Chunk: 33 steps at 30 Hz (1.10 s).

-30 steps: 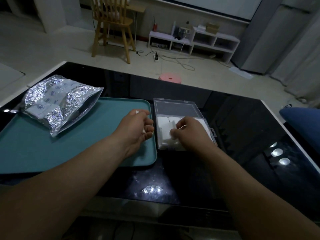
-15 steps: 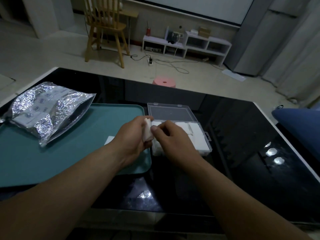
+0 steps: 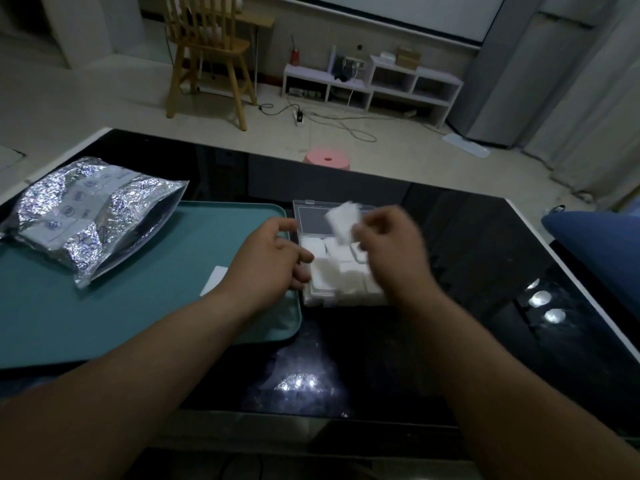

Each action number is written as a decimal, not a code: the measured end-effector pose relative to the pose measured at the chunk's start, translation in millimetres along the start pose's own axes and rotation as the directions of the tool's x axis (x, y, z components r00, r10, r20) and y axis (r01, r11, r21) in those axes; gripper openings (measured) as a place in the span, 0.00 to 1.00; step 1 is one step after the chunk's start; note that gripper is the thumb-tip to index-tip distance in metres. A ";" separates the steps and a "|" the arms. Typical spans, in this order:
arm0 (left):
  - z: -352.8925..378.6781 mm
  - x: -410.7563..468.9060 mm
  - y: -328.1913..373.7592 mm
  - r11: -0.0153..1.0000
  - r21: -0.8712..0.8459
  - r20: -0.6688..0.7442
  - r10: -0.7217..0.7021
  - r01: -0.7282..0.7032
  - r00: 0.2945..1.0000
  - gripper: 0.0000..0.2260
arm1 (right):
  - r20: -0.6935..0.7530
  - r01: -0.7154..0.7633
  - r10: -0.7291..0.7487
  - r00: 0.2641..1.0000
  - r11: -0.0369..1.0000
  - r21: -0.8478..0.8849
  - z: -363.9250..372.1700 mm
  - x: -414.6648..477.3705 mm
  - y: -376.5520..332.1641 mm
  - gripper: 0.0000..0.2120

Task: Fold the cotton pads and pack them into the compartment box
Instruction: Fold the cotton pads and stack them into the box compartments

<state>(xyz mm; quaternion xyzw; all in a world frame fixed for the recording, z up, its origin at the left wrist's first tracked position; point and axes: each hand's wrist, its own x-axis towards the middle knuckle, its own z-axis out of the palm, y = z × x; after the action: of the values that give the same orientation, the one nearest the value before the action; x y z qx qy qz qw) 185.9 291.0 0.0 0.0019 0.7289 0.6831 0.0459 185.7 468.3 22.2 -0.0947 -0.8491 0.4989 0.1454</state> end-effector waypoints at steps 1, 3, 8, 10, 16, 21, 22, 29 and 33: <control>-3.0 2.1 0.9 1.000 0.003 -0.027 0.002 -0.002 1.000 0.18 | -0.109 -0.030 0.036 0.993 0.998 0.062 -13.7 10.9 1.4 0.05; -8.0 5.5 -2.5 0.998 0.055 -0.049 0.010 -0.008 0.999 0.16 | -0.218 -0.082 0.109 0.970 0.988 0.128 -43.4 24.5 9.1 0.09; 2.0 5.8 -23.5 0.794 0.526 0.148 0.266 -0.303 0.953 0.13 | -0.173 -0.182 0.177 0.969 0.983 -0.016 -84.4 26.6 44.7 0.06; 13.3 3.3 -28.7 0.630 0.633 0.288 0.348 -0.450 0.892 0.15 | -0.126 -0.211 0.202 0.971 0.976 -0.058 -89.3 22.9 51.9 0.06; 32.7 -5.4 -37.6 0.275 0.792 0.496 0.232 -0.545 0.837 0.23 | 0.033 -0.213 0.227 0.973 0.947 -0.239 -86.7 12.2 67.4 0.05; 30.6 -2.9 -37.1 0.227 0.813 0.487 0.240 -0.536 0.840 0.19 | 0.134 -0.132 0.191 0.972 0.925 -0.356 -80.0 10.1 75.2 0.05; 30.6 -2.5 -37.0 0.237 0.812 0.483 0.238 -0.533 0.843 0.19 | 0.139 -0.122 0.184 0.973 0.924 -0.363 -80.1 10.6 75.8 0.05; 32.3 -1.9 -43.1 0.238 0.807 0.478 0.273 -0.540 0.835 0.18 | 0.171 -0.071 0.161 0.972 0.897 -0.437 -81.1 12.4 81.3 0.06; 34.3 1.5 -45.7 0.282 0.806 0.426 0.332 -0.520 0.841 0.22 | 0.161 0.014 0.091 0.983 0.830 -0.557 -72.4 14.0 85.4 0.06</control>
<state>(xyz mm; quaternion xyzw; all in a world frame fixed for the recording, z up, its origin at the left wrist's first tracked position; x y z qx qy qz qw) 189.5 322.2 -47.7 0.2810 0.9417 0.1649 -0.0837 198.6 573.3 -17.0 -0.1045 -0.9648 0.2400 0.0238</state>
